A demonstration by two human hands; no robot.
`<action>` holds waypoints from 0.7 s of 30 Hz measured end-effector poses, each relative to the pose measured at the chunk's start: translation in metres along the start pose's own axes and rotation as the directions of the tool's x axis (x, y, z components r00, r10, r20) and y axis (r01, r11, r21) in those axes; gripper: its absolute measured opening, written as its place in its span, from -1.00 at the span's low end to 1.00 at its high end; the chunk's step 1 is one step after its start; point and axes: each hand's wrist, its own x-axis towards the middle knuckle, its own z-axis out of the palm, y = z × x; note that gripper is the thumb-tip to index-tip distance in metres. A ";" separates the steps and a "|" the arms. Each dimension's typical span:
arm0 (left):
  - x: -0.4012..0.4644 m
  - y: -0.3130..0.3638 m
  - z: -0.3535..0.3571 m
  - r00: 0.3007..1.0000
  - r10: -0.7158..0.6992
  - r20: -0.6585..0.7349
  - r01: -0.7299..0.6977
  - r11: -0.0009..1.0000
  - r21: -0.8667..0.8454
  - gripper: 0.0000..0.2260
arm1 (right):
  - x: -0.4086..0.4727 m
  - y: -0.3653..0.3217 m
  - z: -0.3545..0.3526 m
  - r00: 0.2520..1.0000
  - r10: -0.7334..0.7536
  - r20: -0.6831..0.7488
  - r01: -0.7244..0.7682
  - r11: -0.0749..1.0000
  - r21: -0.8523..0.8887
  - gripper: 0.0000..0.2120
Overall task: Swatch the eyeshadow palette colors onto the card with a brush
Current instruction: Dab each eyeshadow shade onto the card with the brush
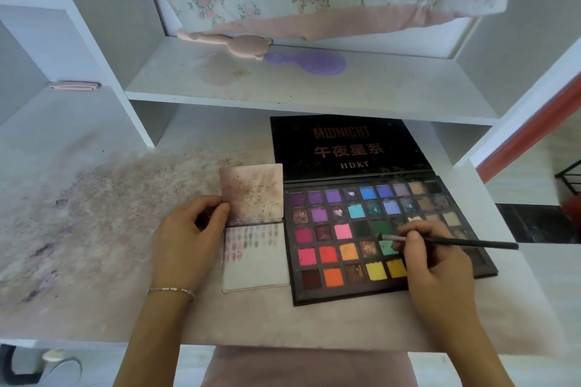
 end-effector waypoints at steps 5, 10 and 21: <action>0.000 0.001 0.000 1.000 0.000 0.012 0.001 1.000 -0.023 -0.84 | 0.002 -0.002 0.002 0.996 -0.031 0.079 0.034 0.999 -0.033 -0.83; 0.000 0.002 0.000 1.000 0.001 0.015 -0.001 1.000 -0.022 -0.85 | 0.002 -0.002 0.003 0.991 -0.042 0.124 0.046 0.998 -0.032 -0.82; 0.000 0.003 0.000 1.000 -0.006 0.013 0.006 1.000 -0.018 -0.84 | 0.002 0.000 0.002 0.993 -0.049 0.109 0.054 0.997 -0.051 -0.82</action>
